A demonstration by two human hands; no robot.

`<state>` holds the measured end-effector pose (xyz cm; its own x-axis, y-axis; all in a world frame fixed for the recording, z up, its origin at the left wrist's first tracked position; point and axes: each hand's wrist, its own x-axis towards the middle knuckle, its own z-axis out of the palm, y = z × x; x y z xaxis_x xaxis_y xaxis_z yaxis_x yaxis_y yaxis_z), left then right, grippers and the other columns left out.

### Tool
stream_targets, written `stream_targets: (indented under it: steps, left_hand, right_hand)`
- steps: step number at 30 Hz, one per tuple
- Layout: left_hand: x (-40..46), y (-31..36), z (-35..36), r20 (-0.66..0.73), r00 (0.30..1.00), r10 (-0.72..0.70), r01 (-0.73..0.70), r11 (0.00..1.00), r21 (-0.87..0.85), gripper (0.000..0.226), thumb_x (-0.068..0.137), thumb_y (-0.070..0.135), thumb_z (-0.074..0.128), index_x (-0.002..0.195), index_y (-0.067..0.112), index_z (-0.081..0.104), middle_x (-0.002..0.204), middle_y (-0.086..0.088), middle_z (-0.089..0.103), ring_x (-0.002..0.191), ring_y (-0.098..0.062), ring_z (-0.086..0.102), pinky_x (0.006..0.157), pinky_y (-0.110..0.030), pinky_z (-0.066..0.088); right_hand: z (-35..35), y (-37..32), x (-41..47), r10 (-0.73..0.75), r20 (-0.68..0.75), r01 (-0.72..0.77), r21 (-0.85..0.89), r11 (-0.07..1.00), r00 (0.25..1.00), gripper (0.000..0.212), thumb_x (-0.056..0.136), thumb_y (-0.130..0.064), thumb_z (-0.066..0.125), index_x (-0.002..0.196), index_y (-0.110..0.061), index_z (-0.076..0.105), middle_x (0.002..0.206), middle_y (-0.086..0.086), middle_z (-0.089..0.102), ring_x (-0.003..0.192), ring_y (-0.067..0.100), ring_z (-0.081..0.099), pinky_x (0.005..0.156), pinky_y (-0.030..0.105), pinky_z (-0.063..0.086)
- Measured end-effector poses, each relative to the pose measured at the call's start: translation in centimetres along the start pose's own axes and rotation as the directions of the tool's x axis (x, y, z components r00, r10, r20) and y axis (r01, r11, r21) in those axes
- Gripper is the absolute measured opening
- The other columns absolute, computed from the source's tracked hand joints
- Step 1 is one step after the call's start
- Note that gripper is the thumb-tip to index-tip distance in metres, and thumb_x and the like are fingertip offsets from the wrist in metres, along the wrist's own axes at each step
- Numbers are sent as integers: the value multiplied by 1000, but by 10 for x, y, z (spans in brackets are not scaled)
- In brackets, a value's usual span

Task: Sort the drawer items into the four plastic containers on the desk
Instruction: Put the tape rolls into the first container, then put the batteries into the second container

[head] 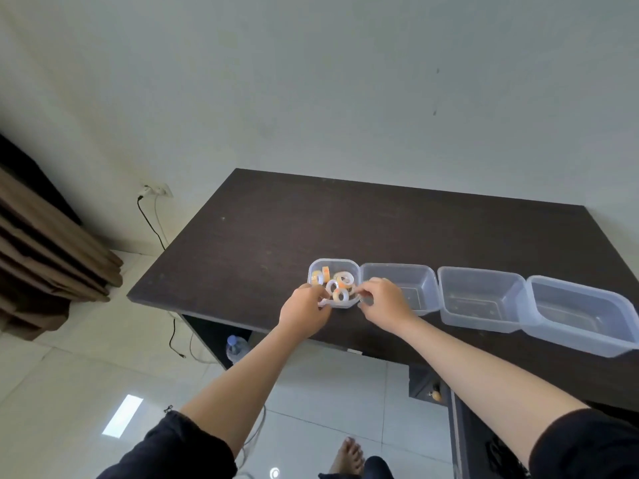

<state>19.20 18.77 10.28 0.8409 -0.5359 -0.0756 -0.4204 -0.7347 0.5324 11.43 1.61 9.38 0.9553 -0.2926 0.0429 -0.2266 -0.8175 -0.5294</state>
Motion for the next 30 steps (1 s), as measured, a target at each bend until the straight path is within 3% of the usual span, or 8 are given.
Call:
stream_targets:
  steps: [7, 16, 22, 27, 30]
  left_hand:
    - [-81, 26, 55, 125, 992, 21, -5, 992, -125, 23, 85, 24, 58, 105, 17, 65, 104, -1, 61, 97, -20, 60, 80, -33, 52]
    - [-144, 87, 131, 323, 938, 127, -66, 979, -193, 23, 89, 27, 54, 107, 17, 64, 105, 2, 65, 93, -18, 62, 76, -27, 50]
    - [-155, 141, 184, 402, 903, 151, -78, 978, -193, 24, 90, 26, 52, 110, 18, 64, 107, 3, 65, 91, -16, 61, 75, -27, 50]
    - [-158, 192, 239, 463, 877, 127, -45, 982, -184, 20, 89, 25, 54, 106, 19, 64, 99, 0, 65, 89, -17, 62, 80, -30, 54]
    - [-161, 218, 276, 500, 855, 137, -58, 984, -170, 23, 87, 26, 58, 108, 20, 63, 106, -1, 59, 93, -17, 60, 87, -34, 53]
  right_hand:
    - [3, 31, -115, 122, 73, -123, 5, 992, 990, 23, 81, -12, 64, 104, -16, 69, 96, 0, 64, 94, 21, 58, 83, 39, 50]
    - [-10, 103, -233, 368, 99, -372, 20, 928, 925, 15, 84, -9, 60, 95, -12, 69, 86, 0, 60, 78, 20, 59, 70, 35, 52]
    - [-30, 176, -283, 507, 130, -514, 20, 858, 852, 21, 84, -12, 64, 104, -15, 69, 91, -3, 61, 85, 17, 62, 74, 28, 52]
    - [-54, 246, -321, 597, 167, -605, -7, 797, 785, 23, 83, -17, 64, 105, -21, 68, 107, -2, 64, 94, 18, 62, 86, 35, 51]
    - [-65, 282, -340, 610, 174, -618, -12, 786, 773, 26, 85, -17, 65, 111, -17, 65, 112, 1, 56, 98, 22, 60, 80, 32, 51]
